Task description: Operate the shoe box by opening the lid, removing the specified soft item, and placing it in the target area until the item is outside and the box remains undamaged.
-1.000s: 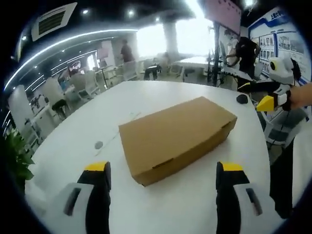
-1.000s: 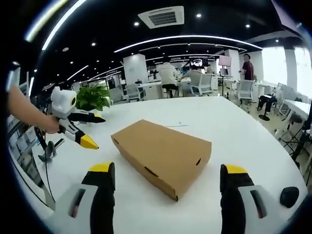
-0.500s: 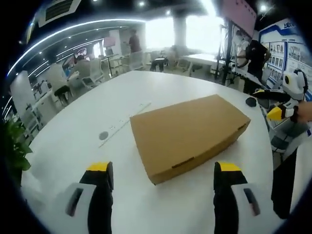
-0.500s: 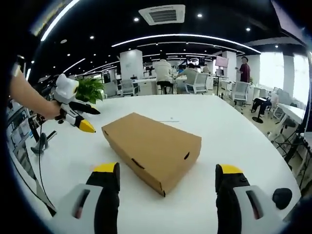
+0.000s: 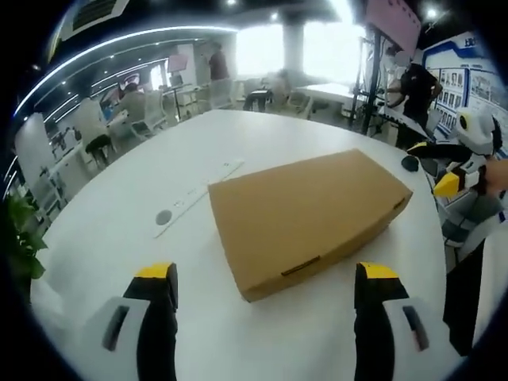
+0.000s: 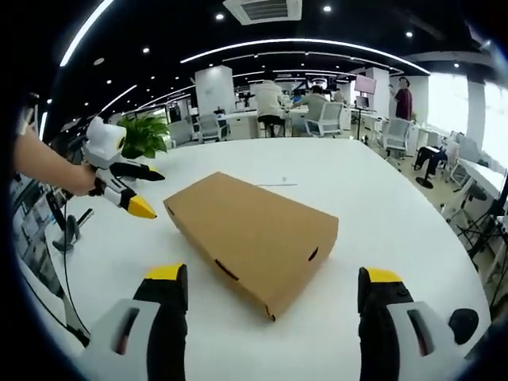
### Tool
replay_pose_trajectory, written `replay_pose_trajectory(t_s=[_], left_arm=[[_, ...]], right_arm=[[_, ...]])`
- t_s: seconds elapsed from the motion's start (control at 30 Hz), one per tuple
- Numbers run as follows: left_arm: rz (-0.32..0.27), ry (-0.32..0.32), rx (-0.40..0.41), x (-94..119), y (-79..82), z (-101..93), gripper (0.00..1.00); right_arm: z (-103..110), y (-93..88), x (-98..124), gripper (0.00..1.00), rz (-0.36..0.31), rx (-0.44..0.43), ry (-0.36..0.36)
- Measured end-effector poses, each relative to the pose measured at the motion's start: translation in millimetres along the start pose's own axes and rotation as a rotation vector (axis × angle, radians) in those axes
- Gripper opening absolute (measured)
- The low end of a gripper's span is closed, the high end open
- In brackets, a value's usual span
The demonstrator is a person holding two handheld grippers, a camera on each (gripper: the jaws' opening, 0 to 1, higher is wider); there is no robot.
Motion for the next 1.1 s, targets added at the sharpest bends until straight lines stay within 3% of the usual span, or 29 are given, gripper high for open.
replay_pose_trajectory(t_s=[0.07, 0.23, 0.47, 0.63, 1.1], left_arm=[[0.006, 0.000, -0.008, -2, -4.9, -5.4, 0.95], [-0.010, 0.025, -0.067, -4, -4.1, -8.4, 0.94], [0.012, 0.039, -0.037, -8, -10.0, 1.7, 0.93], [0.014, 0.028, -0.034, -12, -9.3, 0.0, 0.93], [0.039, 0.009, -0.040, -24, -8.5, -5.1, 0.92]], right_arm=[[4, -3.1, -3, 0.93, 0.037, 0.023, 0.016], [9, -2.0, -8, 0.89, 0.040, 0.086, 0.020], [4, -4.2, -20, 0.91, 0.070, 0.118, 0.027], [3, 0.6, -32, 0.93, 0.069, 0.109, 0.034], [7, -6.6, -48, 0.96, 0.094, 0.114, 0.061]])
Point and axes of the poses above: the point that each gripper's makers call its tool centre point, and the gripper's own axes: x roughly backward along the fingers, z roughly to its left, y roughly out of its top, the point moved 7 cm from there along x, roughly backward along the fingers, and after that the axes turned 13 degrees about -z, right-handed, at the moved point
